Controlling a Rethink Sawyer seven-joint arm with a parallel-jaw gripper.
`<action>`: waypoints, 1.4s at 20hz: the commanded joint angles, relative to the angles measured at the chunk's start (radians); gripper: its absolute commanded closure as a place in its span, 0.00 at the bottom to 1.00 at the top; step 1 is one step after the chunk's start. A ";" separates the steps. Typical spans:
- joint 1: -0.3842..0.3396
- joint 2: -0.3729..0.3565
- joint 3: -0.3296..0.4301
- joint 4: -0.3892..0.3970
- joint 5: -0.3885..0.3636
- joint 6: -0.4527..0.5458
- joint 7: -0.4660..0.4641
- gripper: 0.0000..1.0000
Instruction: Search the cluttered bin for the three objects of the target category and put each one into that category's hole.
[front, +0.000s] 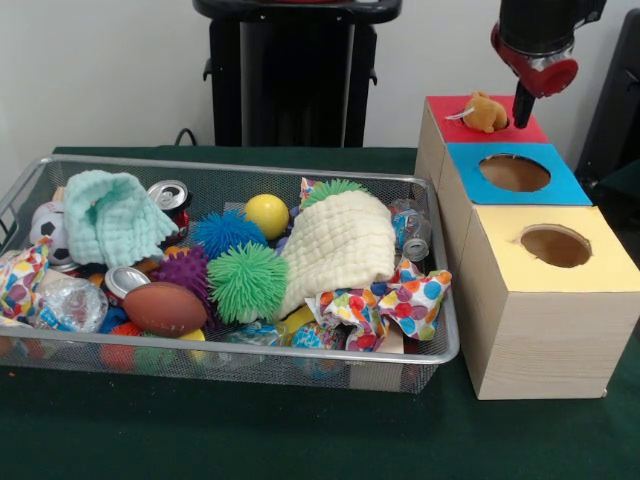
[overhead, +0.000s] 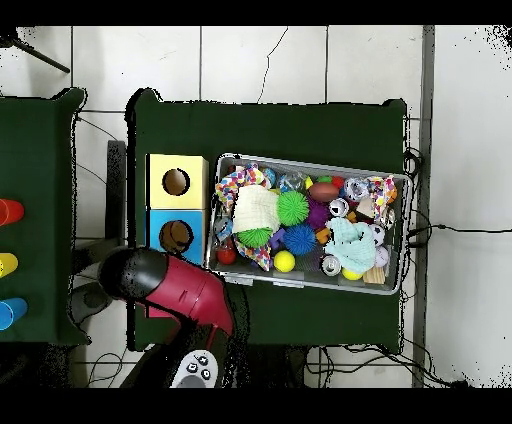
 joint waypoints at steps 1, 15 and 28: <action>0.027 0.048 0.007 0.002 -0.067 0.057 0.221 1.00; 0.099 0.048 -0.021 -0.059 -0.083 0.162 0.288 1.00; 0.138 0.031 -0.114 -0.110 -0.150 0.202 0.252 1.00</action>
